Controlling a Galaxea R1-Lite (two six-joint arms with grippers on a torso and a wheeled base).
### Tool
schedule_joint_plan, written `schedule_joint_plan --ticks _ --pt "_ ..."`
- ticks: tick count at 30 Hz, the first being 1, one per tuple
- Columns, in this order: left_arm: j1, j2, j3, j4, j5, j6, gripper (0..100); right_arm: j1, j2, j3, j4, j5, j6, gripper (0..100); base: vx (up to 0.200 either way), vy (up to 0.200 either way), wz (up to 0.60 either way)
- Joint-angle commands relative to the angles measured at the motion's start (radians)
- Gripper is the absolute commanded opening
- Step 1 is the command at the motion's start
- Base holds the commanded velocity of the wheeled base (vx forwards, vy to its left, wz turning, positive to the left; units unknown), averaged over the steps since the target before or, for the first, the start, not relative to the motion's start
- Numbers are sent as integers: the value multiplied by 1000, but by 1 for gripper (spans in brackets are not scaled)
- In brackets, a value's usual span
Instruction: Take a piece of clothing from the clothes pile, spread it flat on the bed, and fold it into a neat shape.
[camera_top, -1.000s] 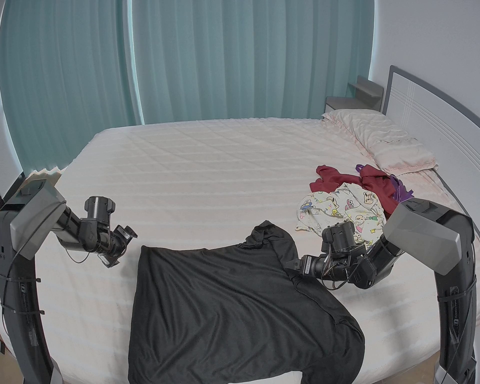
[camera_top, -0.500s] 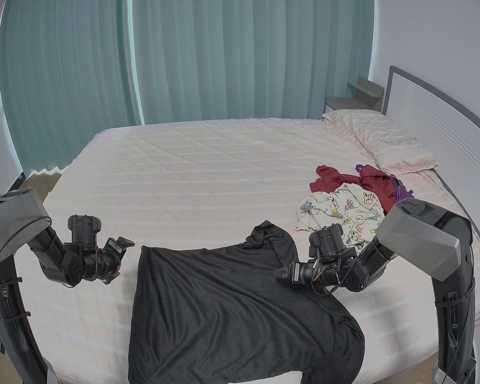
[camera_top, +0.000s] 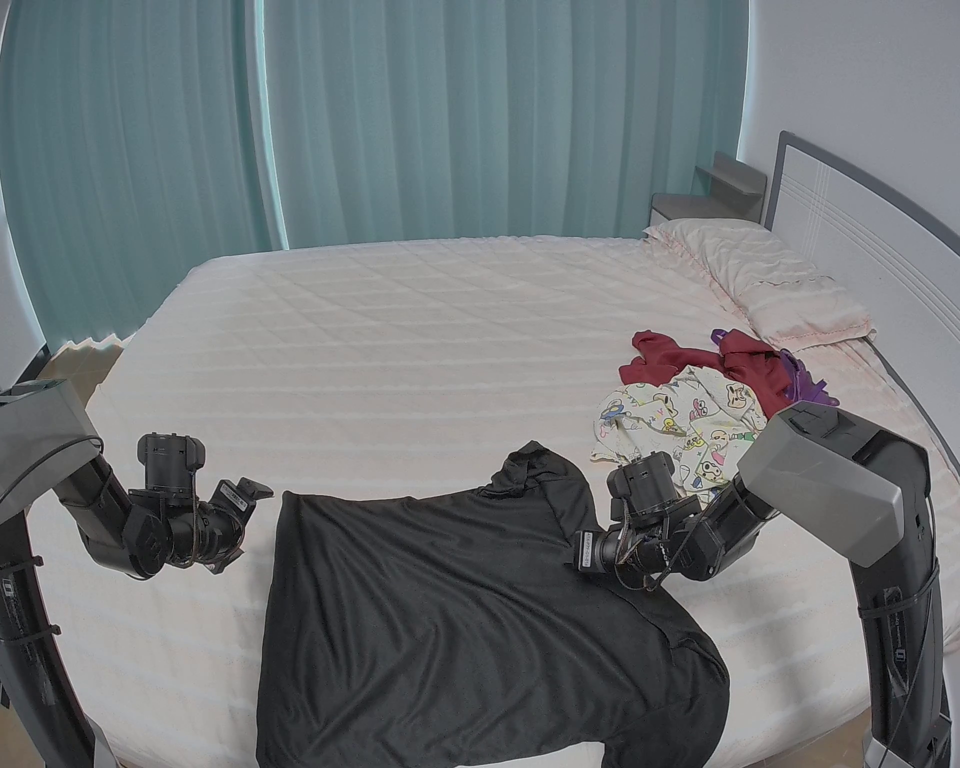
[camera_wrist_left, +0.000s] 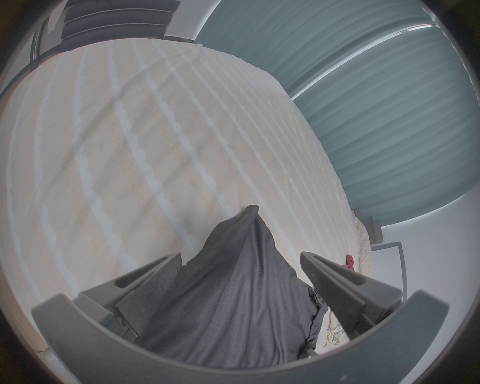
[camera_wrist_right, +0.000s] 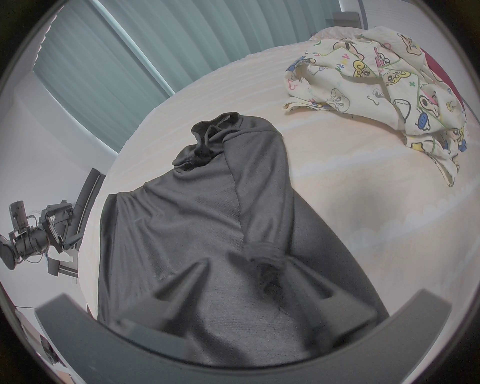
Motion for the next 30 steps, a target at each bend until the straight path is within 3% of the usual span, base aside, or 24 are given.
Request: schedule_joint_plan --ticks 1,8,16,30 --pt "0 11 0 -1 1 1 100 -9 8 -18 31 0 2 0 0 0 0" --pt "0 13 -2 -1 1 1 100 -71 -3 -37 30 -57 22 0 0 0 0" --pt "-11 25 1 6 -9 0 100 -176 -89 -21 -62 -57 48 0 0 0 0" --pt "-17 42 1 6 -9 1 100 -309 15 -70 -110 -68 42 0 0 0 0"
